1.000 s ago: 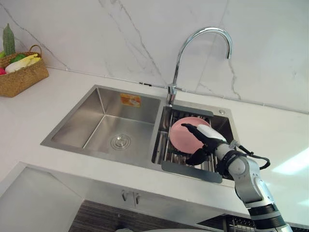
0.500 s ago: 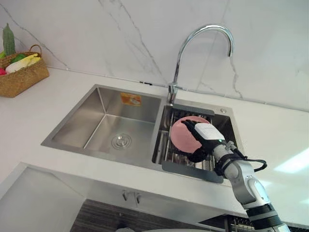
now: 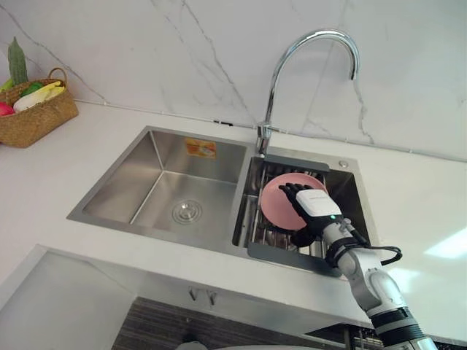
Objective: Walk over to the sink, pick up the cup, carry it to the dishwasher, place the cup inside the dishwasher, then close the dishwasher door
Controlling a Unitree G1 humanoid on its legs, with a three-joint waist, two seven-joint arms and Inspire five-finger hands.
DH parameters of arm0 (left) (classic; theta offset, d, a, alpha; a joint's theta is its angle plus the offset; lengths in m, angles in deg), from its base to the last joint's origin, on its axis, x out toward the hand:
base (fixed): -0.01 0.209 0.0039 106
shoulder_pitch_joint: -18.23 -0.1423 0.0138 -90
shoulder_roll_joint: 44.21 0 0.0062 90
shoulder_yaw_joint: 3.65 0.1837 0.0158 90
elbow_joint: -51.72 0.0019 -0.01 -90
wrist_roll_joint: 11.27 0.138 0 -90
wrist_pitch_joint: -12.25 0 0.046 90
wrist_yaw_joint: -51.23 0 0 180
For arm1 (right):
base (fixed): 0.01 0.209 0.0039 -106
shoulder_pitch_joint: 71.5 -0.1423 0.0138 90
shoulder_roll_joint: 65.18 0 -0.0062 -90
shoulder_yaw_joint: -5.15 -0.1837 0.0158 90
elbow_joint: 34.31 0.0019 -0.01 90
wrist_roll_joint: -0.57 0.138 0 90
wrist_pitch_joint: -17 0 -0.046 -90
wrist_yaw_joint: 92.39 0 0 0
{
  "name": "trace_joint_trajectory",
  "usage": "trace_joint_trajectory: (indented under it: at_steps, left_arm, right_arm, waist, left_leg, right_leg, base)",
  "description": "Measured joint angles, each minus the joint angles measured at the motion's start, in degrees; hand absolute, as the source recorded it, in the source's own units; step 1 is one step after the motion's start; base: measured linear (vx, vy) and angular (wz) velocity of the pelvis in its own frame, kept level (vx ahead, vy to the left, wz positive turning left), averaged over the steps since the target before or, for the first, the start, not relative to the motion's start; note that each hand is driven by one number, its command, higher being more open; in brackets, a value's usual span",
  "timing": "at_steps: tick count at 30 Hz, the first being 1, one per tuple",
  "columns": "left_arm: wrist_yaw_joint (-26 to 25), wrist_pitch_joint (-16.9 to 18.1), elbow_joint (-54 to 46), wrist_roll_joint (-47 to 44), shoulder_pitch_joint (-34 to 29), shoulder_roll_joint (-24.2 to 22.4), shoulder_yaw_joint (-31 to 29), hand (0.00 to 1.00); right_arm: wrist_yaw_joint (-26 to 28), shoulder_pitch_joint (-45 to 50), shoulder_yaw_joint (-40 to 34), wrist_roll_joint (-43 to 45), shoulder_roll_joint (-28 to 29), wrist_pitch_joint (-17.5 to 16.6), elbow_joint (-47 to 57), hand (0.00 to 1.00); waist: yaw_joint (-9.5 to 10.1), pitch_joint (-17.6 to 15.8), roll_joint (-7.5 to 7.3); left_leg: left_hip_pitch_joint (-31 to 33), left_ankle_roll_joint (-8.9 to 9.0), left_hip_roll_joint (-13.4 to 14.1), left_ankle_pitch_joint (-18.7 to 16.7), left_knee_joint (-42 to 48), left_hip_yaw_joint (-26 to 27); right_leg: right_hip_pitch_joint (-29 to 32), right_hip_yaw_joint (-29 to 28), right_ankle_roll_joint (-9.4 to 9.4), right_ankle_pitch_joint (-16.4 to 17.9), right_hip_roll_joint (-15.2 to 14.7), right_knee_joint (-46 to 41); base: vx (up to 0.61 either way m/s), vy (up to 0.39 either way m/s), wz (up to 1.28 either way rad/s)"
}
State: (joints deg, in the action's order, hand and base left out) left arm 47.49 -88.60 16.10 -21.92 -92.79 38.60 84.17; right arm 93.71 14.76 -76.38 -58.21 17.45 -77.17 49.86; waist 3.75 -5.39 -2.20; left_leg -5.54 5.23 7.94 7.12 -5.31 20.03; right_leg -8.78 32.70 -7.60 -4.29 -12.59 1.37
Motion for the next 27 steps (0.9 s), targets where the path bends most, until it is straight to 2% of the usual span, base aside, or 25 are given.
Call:
trace_joint_trajectory:
  at_steps: [5, 14, 27]
  left_arm:
    - [0.1, 0.0, 0.0, 0.0, 0.0, 0.0, 0.3, 1.00]
    - [0.3, 0.0, 0.0, 0.1, 0.0, 0.0, 0.3, 1.00]
    - [0.9, 0.1, 0.0, 0.6, 0.1, 0.0, 0.3, 1.00]
  right_arm:
    - [-3.9, -0.4, 0.9, -0.1, -0.1, 0.2, -2.2, 1.00]
    - [-7.1, -1.0, 0.9, 0.1, -0.5, 0.1, -4.6, 1.00]
    - [-7.9, -2.6, 0.9, 3.4, -1.8, 1.2, -6.8, 1.00]
  waist:
    - [0.01, 0.0, 0.11]
    - [-0.02, -0.2, 0.45]
    - [-0.32, -0.4, 0.83]
  left_leg:
    - [0.3, -0.03, -0.3, 0.0, 0.0, -0.3]
    - [0.5, -0.22, -0.5, 0.1, 0.0, -0.8]
    - [1.4, -0.52, -0.8, 0.4, 0.0, -2.0]
  right_leg:
    - [0.0, 0.4, -0.02, 0.0, -0.3, 0.0]
    - [0.0, 0.8, -0.03, 0.0, -0.4, 0.0]
    - [-0.1, 1.9, -0.18, 0.2, -0.6, 0.0]
  base:
    - [0.01, 0.003, 0.04]
    - [0.01, 0.000, 0.02]
    - [0.00, 0.001, 0.04]
